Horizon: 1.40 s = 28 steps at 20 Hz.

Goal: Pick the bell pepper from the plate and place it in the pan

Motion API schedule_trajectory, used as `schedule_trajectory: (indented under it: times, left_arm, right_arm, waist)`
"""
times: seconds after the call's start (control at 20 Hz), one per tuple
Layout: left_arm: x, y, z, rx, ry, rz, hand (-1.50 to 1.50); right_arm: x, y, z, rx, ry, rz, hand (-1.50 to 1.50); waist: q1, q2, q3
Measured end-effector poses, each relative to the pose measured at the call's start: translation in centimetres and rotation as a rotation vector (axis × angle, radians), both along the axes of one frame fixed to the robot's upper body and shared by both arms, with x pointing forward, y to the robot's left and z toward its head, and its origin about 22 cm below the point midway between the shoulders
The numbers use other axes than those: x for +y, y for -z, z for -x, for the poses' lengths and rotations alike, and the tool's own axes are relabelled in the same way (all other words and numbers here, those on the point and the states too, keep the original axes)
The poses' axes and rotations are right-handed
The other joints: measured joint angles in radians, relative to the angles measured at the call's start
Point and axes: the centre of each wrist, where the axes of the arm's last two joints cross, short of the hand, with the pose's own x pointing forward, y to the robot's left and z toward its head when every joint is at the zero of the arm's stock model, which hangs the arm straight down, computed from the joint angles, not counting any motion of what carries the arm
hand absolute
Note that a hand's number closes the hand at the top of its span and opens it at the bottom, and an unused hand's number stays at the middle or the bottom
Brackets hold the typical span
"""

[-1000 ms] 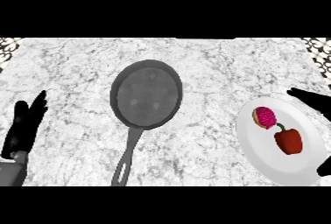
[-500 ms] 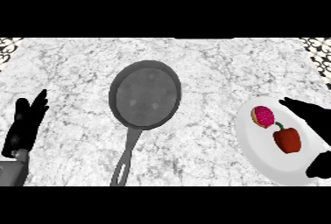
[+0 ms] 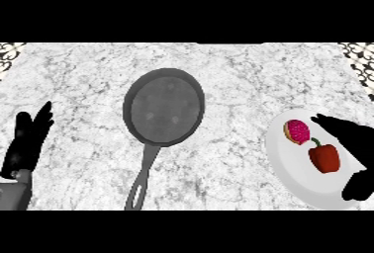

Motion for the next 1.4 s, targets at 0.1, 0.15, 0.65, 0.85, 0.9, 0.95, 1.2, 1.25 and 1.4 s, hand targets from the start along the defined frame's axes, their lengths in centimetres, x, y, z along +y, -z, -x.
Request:
schedule_trajectory:
  times: [0.1, 0.15, 0.65, 0.85, 0.9, 0.95, 1.2, 1.25, 1.4]
  left_arm:
    - [0.1, 0.1, 0.2, -0.003, -0.004, -0.002, 0.00]
    - [0.1, 0.0, 0.1, 0.000, -0.003, -0.004, 0.00]
    - [0.0, 0.0, 0.2, 0.001, 0.001, 0.002, 0.00]
    - [-0.5, 0.0, 0.4, -0.006, -0.003, 0.000, 0.00]
    - [-0.4, -0.1, 0.2, -0.004, -0.004, 0.002, 0.00]
    - [-0.2, 0.0, 0.3, -0.004, -0.007, 0.004, 0.00]
    - [0.2, 0.3, 0.2, -0.006, -0.009, 0.002, 0.00]
    - [0.1, 0.2, 0.5, -0.005, -0.005, 0.005, 0.00]
    - [0.0, -0.3, 0.4, -0.009, -0.004, -0.005, 0.00]
  right_arm:
    - [0.0, 0.7, -0.3, -0.005, 0.002, -0.005, -1.50]
    - [0.1, 1.0, -0.6, -0.008, 0.002, -0.005, -1.50]
    - [0.0, 3.4, -1.3, 0.015, 0.006, 0.007, -1.50]
    - [0.1, 4.0, -2.0, 0.029, 0.028, 0.023, -1.50]
    - [-0.3, 4.4, -1.9, 0.032, 0.026, 0.027, -1.50]
    - [-0.1, 4.9, -2.0, 0.032, 0.028, 0.032, -1.50]
    - [-0.1, 5.4, -1.9, 0.009, -0.003, 0.062, 1.50]
    - [0.0, 5.2, -2.0, -0.011, -0.015, 0.077, 1.50]
    - [-0.6, 5.4, -2.8, -0.054, -0.036, 0.116, 1.50]
  waist:
    - [0.001, 0.000, 0.000]
    - [0.001, 0.000, 0.000]
    - [0.002, 0.000, 0.000]
    - [0.002, 0.000, 0.000]
    - [0.002, 0.000, 0.000]
    - [0.002, 0.000, 0.000]
    - [0.001, -0.001, -0.002]
    - [0.002, -0.002, -0.002]
    - [0.003, -0.002, -0.002]
